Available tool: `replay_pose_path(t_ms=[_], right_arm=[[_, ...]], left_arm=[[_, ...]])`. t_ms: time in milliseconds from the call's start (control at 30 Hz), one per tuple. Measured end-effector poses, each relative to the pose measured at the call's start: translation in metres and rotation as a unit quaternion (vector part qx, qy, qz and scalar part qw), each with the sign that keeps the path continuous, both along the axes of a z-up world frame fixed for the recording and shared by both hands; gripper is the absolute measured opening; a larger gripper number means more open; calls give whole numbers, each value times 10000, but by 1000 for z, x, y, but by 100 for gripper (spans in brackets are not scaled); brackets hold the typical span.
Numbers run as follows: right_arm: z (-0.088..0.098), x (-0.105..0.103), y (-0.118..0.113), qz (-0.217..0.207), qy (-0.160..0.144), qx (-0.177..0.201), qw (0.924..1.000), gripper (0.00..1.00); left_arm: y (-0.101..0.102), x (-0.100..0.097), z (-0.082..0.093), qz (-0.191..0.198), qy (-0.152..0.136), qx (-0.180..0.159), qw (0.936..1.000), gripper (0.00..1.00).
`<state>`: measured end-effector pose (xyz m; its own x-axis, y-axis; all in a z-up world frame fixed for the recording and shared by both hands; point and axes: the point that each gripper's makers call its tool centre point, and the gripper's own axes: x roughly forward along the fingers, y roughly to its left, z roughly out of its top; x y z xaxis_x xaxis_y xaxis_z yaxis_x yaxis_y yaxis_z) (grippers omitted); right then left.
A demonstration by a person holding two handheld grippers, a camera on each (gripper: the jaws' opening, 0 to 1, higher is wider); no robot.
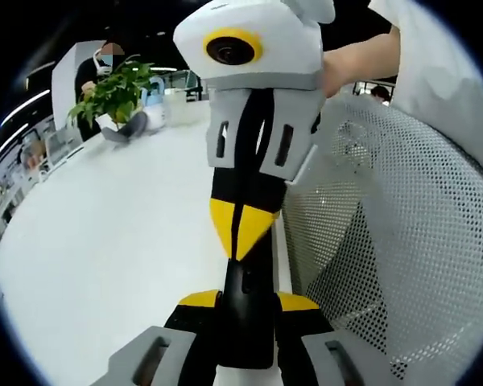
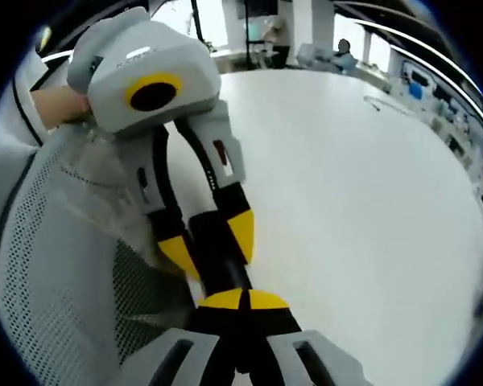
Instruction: Press the specified remote control buttons in sequence, fully releasing each button before pressing the next.
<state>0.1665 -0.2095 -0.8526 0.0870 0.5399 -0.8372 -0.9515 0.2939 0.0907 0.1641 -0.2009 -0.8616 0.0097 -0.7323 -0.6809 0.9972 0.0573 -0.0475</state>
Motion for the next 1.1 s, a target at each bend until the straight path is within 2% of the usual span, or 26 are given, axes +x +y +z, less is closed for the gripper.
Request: replay_pose_path(t_ms=[333,400,433,567,733,967,1100], right_arm=[[2,-3,13,236,-69,116,9996,0],[-1,-6,13,337,-49,6,9994,0],[0,-4,13,425,-196,-7,9989,0],[-1,-6,13,587,-336,-142,9976,0],[-2,-5,13,651,-383,-234,9969,0],[-3,-5,15,1025,-791,-435,9906,0],[-4,-4,15,1289,-1131,-644,9831,0]], left_arm=[[0,0,0,-31,-28,-38,10000,24],[0,0,0,-31,-29,-43,10000,24],[0,0,0,-41,-40,-45,10000,24],[1,-1,0,-46,-46,-47,10000,24],[0,-1,0,-74,-70,-44,9999,24],[0,-1,0,-84,-92,-26,9999,24],[0,-1,0,-85,-92,-17,9999,24]])
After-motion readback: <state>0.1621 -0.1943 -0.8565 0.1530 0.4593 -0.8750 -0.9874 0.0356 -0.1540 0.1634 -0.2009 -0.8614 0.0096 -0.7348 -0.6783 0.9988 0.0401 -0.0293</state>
